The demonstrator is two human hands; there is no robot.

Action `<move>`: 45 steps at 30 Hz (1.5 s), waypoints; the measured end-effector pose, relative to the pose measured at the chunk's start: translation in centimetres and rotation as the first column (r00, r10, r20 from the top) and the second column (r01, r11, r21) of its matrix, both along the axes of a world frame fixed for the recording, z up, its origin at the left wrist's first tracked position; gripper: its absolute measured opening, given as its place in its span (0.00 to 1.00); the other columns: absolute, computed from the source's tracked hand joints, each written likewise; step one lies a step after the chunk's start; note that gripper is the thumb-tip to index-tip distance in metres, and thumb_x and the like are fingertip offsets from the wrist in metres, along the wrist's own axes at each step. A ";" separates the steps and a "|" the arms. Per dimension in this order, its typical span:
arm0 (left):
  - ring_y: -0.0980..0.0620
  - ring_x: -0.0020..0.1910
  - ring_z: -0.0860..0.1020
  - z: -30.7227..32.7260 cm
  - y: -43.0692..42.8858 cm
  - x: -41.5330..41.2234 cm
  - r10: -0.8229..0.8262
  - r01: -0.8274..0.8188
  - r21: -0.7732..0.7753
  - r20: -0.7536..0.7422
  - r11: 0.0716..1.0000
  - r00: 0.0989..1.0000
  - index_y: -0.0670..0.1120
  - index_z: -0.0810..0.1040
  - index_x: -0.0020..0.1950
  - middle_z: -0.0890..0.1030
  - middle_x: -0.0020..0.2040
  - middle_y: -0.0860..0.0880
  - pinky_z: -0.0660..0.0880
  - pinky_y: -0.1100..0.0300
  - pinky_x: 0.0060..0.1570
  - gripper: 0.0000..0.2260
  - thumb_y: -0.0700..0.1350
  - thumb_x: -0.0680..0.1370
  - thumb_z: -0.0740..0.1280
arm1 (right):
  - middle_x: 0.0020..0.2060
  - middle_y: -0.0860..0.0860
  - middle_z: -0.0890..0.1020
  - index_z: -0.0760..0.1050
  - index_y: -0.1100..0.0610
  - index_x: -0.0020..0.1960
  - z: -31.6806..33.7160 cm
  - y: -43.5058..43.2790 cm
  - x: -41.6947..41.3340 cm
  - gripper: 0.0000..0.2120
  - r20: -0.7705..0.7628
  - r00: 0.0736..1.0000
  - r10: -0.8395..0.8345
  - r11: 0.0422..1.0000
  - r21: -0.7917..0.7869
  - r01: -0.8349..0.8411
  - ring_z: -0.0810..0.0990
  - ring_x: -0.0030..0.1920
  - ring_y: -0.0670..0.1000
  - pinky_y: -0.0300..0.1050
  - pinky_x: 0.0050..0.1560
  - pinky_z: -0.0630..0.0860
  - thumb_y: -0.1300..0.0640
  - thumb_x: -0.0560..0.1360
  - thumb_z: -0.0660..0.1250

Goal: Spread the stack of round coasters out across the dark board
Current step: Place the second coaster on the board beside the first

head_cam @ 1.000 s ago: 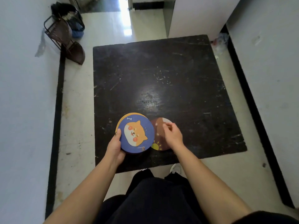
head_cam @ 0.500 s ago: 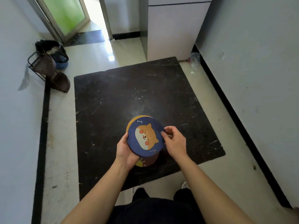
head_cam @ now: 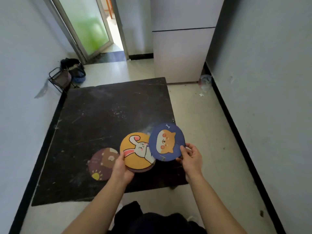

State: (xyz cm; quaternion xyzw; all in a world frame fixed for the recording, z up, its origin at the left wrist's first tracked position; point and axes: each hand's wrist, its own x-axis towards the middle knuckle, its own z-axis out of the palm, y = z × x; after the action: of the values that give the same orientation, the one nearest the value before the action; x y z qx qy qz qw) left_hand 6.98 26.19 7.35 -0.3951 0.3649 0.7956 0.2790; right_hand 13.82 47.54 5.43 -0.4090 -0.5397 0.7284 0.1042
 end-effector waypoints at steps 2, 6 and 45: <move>0.34 0.70 0.70 0.2 2.1 1.4 0.061 -0.061 -0.045 0.000 0.997 0.998 0.41 0.68 0.75 0.71 0.72 0.34 0.62 0.34 0.71 0.25 0.56 0.84 0.52 | 0.44 0.55 0.85 0.75 0.58 0.56 0.4 2.9 -0.2 0.07 0.000 1.000 -0.023 0.999 -0.028 0.023 0.84 0.40 0.51 0.40 0.32 0.79 0.60 0.78 0.68; 0.34 0.69 0.70 0.5 5.0 2.8 0.147 -0.146 -0.106 -0.004 0.984 0.989 0.41 0.68 0.75 0.72 0.71 0.34 0.63 0.37 0.71 0.23 0.53 0.85 0.53 | 0.46 0.56 0.84 0.74 0.58 0.58 1.2 6.5 -2.2 0.08 0.008 0.999 0.042 0.998 -0.051 -0.041 0.82 0.39 0.50 0.41 0.32 0.80 0.61 0.79 0.67; 0.43 0.60 0.76 -10.0 23.4 -13.0 0.311 0.042 -0.842 0.245 0.538 0.918 0.42 0.72 0.70 0.79 0.64 0.43 0.70 0.56 0.53 0.22 0.45 0.77 0.66 | 0.55 0.55 0.83 0.79 0.56 0.62 -9.6 15.2 -35.3 0.16 0.611 -0.018 0.792 -0.220 0.258 -0.941 0.80 0.56 0.58 0.45 0.49 0.72 0.54 0.78 0.62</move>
State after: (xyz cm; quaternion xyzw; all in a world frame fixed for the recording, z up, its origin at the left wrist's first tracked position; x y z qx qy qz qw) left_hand -5.99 49.59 -2.69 -0.6478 0.6069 0.4569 0.0573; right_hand -21.50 62.71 -4.17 0.0834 -0.8767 0.2941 -0.3714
